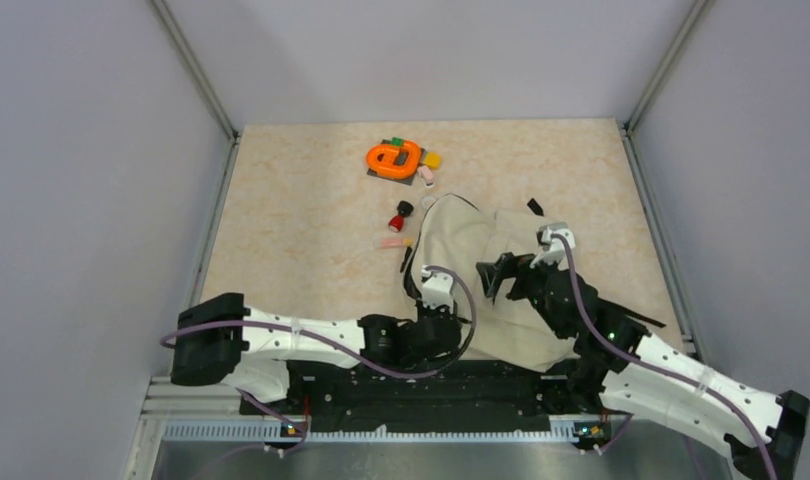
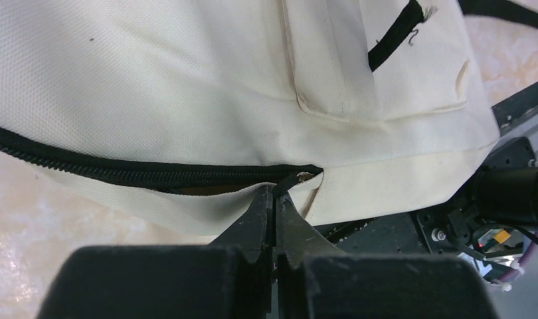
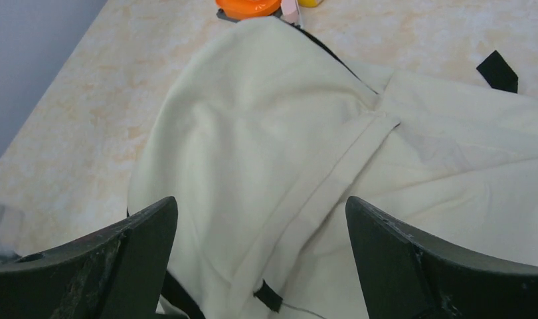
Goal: Pack the student bag
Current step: Zip the student bag at the center of the board.
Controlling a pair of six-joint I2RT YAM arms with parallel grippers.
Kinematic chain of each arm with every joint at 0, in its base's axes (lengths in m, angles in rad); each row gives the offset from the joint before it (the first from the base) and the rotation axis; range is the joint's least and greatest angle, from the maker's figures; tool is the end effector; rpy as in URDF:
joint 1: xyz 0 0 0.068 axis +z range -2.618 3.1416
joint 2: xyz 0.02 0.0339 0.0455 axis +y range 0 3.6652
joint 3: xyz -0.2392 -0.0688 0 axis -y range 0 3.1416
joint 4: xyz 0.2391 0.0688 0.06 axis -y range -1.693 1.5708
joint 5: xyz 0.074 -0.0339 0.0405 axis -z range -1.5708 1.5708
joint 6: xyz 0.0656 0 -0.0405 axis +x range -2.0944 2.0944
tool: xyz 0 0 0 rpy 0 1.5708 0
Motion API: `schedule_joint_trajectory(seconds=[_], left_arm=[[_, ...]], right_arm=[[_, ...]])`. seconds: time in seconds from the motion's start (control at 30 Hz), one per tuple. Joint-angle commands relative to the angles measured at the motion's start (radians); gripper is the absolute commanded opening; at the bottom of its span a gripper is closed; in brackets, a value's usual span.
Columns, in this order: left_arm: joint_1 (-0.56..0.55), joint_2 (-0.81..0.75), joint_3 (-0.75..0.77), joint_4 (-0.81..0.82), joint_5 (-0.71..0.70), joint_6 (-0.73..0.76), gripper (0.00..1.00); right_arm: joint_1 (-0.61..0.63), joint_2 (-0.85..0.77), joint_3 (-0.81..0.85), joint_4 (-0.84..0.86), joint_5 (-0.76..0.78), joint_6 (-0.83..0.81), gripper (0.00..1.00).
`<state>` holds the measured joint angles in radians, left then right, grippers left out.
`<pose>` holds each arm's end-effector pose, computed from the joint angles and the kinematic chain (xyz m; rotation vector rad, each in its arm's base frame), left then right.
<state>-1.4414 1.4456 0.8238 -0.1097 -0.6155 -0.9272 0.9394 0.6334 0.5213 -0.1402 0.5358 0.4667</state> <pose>0.0781 -0.3068 0.1751 0.2576 2.2061 -0.6453 0.1438 0.1399 0.2554 -0.0486 1.8165 0.5183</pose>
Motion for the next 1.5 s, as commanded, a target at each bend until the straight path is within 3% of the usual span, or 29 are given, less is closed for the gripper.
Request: schedule_joint_trajectory(seconds=[0.0,0.17,0.3,0.5,0.63,0.97,1.23,1.4,1.47], left_arm=[[0.057,-0.109,-0.066,0.156,0.064,0.062,0.0],[0.098,-0.188,-0.118,0.225,0.176,0.124,0.0],[0.125,-0.218,-0.133,0.236,0.242,0.146,0.0],[0.165,-0.252,-0.154,0.224,0.277,0.098,0.0],[0.189,-0.283,-0.187,0.282,0.309,0.082,0.0],[0.235,-0.29,-0.196,0.256,0.378,0.071,0.0],[0.277,-0.337,-0.226,0.249,0.402,0.09,0.0],[0.285,-0.364,-0.233,0.242,0.419,0.118,0.0],[0.286,-0.377,-0.238,0.238,0.408,0.126,0.0]], right_arm=[[-0.006,-0.093,-0.071,-0.037,-0.127,-0.116,0.94],[0.008,-0.058,-0.123,0.064,-0.335,-0.275,0.9],[0.076,-0.011,-0.177,0.216,-0.412,-0.369,0.89],[0.182,0.029,-0.209,0.282,-0.358,-0.492,0.89],[0.221,0.038,-0.216,0.271,-0.299,-0.493,0.88],[0.254,-0.083,-0.202,0.146,-0.22,-0.396,0.88],[0.294,0.098,-0.16,0.147,-0.247,-0.421,0.87],[0.339,0.219,-0.119,0.188,-0.104,-0.46,0.85],[0.356,0.276,-0.079,0.17,-0.02,-0.461,0.76]])
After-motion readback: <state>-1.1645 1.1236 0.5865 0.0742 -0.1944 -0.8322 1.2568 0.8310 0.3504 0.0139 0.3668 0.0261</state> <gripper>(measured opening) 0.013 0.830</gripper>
